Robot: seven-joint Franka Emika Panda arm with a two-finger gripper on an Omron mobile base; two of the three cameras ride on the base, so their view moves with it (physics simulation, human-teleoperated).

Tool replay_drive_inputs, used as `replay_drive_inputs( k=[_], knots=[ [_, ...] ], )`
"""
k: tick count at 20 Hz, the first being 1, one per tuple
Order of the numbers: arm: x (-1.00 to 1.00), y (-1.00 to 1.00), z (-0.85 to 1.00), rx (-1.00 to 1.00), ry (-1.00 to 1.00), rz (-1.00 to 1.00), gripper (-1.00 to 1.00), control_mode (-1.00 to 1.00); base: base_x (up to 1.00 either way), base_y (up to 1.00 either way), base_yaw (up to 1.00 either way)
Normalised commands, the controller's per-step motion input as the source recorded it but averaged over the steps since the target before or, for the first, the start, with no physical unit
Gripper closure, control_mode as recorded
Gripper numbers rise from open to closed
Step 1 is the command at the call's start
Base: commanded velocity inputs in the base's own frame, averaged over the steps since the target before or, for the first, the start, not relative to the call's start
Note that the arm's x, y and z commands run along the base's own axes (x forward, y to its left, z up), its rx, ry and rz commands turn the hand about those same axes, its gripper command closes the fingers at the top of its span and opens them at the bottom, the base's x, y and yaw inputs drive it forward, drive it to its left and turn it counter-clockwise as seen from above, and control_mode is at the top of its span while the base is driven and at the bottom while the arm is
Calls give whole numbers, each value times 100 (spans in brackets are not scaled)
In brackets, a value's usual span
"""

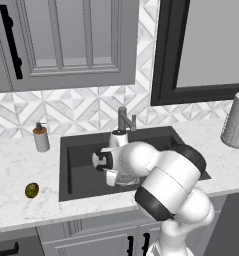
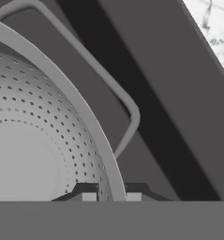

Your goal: Put the colander in the sink, put the kiwi in the colander, and turn on the sink faucet and pour water over the colander.

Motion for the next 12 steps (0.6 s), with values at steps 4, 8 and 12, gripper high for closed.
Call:
replay_drive_inputs(
  k=[4,8,12],
  knots=[
    [6,-9,-3,-4,0,-18,100,-100,0,0,0],
    [16,-4,0,-1,0,-18,100,-100,0,0,0],
    [26,-1,0,0,0,-12,100,-100,0,0,0]
  ],
)
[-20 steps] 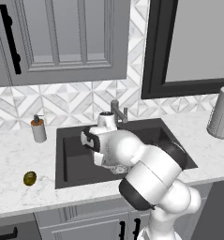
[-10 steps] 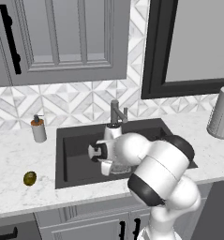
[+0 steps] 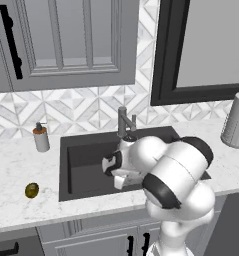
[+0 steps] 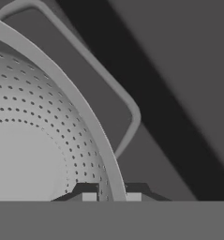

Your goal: Put the colander in the sink, put the kiwi in the colander, and turn on the sink faucet and pour water over the colander.

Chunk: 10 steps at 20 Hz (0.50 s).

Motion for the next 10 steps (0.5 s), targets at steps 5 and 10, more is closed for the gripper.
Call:
replay_drive_inputs(
  k=[5,10],
  knots=[
    [40,0,0,0,1,-9,100,-100,0,0,0],
    [31,5,0,-2,3,-7,100,-100,0,0,0]
  ],
)
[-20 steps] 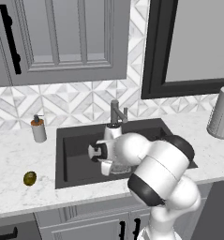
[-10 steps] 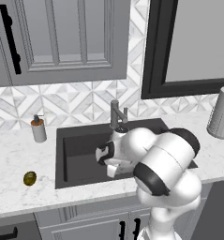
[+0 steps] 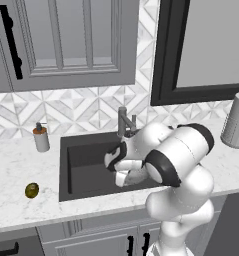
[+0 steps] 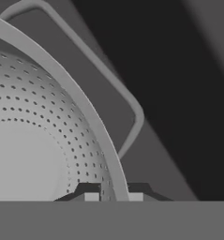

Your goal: Put the colander in the sink, put the kiwi in the colander, and turn on the sink faucet and pour water over the colander.

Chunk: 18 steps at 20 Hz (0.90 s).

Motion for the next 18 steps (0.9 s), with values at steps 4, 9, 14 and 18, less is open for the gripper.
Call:
replay_drive_inputs(
  k=[4,9,14,18],
  knots=[
    [37,6,0,-4,1,-8,100,-100,0,0,0],
    [31,12,-3,-9,0,-11,100,-100,0,0,0],
    [35,5,0,-8,0,-13,100,-100,0,0,0],
    [30,0,-4,-9,-1,-15,100,-100,0,0,0]
  ],
)
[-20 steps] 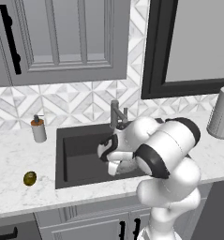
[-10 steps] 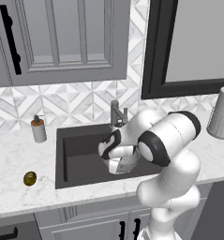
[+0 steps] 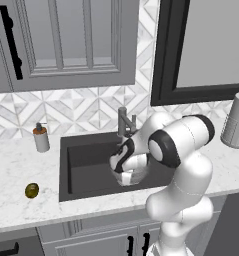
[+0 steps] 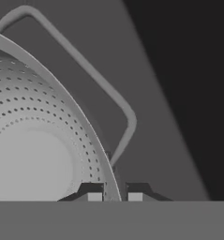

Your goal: Put the colander in the sink, put the kiwi in the colander, and turn on the sink faucet and pour water over the colander.

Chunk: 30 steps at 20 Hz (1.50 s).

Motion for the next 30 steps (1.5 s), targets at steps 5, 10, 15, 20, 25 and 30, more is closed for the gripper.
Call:
replay_drive_inputs(
  k=[5,10,15,20,25,30],
  knots=[
    [22,5,-7,-9,0,-14,100,-100,0,0,0],
    [20,14,-5,-9,0,-11,100,-100,0,0,0],
    [0,2,0,-1,0,-1,-100,-100,0,0,0],
    [0,0,0,0,0,0,-100,-100,0,0,0],
    [3,0,11,0,1,0,-100,-100,0,0,0],
    [0,0,35,0,0,0,-100,-100,0,0,0]
  ],
)
